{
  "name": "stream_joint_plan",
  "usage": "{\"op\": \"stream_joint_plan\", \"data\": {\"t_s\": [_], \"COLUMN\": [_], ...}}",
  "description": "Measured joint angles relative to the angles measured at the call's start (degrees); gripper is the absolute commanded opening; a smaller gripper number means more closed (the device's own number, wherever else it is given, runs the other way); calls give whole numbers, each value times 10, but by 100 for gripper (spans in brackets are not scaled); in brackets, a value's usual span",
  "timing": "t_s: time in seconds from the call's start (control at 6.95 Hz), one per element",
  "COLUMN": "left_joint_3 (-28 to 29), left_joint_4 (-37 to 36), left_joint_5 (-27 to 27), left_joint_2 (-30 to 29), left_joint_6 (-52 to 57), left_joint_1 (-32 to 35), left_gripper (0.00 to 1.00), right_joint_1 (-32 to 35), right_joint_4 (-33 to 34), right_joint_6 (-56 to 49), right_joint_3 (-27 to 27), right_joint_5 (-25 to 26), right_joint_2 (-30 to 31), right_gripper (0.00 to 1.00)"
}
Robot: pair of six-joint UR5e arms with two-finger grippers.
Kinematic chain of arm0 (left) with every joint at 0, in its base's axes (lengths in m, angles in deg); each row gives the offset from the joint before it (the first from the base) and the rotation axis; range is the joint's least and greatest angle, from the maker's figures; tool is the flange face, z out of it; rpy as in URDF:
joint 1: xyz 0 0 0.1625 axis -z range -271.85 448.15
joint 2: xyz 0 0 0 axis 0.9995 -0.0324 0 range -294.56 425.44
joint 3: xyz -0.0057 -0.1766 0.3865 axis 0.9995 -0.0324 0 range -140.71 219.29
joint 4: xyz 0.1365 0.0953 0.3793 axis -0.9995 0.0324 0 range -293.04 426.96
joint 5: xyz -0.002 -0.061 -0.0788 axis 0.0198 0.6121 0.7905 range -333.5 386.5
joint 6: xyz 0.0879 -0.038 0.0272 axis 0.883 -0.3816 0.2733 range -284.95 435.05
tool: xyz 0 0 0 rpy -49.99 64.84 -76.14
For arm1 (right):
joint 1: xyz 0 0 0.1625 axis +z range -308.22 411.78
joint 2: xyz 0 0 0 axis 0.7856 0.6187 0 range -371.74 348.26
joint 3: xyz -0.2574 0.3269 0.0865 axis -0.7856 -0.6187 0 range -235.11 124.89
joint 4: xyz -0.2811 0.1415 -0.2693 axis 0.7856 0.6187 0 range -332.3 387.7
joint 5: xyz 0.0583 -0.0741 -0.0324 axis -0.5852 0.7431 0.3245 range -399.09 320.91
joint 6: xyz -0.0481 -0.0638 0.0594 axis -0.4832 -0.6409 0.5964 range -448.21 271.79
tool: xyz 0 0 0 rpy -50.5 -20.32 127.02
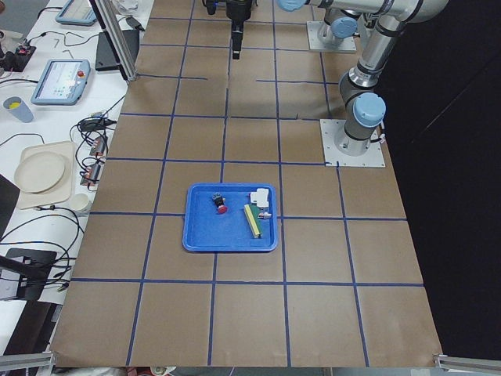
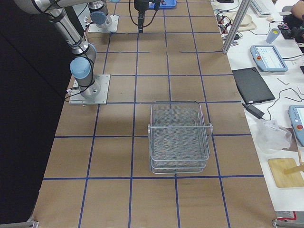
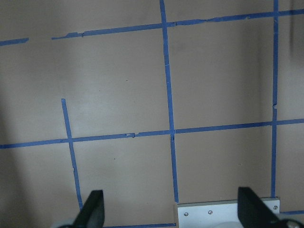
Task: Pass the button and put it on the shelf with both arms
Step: 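Move the left gripper down toward the red push button in the blue tray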
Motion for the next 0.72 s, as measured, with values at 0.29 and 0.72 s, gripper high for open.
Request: {"op": "stream_joint_plan", "data": {"t_s": [0.29, 0.72], "left_joint_3": [-4, -14], "left_joint_4": [3, 4], "left_joint_5": [3, 6], "left_joint_2": [0, -18], "left_joint_6": [-10, -3], "left_joint_1": [1, -1], "left_gripper": [100, 100], "right_joint_1": [0, 0], "right_joint_4": [0, 1], "right_joint_6": [1, 0], "right_joint_3": [0, 0], "right_joint_5": [-1, 0], "right_joint_2": [-1, -1], "right_gripper": [100, 100]}}
